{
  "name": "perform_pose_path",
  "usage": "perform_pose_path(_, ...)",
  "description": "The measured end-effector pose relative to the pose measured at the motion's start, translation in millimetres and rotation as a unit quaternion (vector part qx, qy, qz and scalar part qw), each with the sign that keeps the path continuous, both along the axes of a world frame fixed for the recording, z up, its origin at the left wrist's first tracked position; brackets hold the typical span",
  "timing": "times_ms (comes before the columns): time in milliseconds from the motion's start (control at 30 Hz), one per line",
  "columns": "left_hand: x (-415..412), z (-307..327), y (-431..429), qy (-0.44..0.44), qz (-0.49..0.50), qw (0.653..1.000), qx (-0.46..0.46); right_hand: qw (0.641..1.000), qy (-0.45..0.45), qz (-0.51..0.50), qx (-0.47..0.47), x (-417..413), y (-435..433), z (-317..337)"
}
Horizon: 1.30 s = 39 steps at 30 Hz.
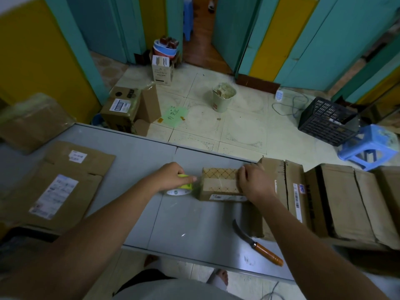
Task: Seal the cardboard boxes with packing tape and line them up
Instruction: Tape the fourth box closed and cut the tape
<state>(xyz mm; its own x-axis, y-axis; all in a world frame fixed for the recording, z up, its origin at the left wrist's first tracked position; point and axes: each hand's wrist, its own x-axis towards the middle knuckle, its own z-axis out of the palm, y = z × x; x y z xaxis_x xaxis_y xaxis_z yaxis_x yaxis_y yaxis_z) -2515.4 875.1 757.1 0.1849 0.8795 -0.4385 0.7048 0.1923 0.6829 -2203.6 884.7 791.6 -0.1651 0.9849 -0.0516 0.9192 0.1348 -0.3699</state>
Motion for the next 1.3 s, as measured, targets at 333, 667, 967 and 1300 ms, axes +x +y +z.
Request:
perform_pose_path(333,6,-15,-52,-0.120,0.089,0.988,-0.044,0.988,-0.008,0.148,-0.033,-2,72,1)
perform_pose_path(667,51,-31,-60,-0.087,0.193,0.977,-0.016,0.982,-0.060,0.181,0.006,3,73,-5)
perform_pose_path(967,42,-25,-63,-0.107,0.168,0.979,0.032,0.977,-0.111,0.149,0.108,-1,59,2)
perform_pose_path(1300,56,-3,-60,-0.043,-0.001,0.989,0.138,0.992,-0.059,0.002,0.110,-8,6,6)
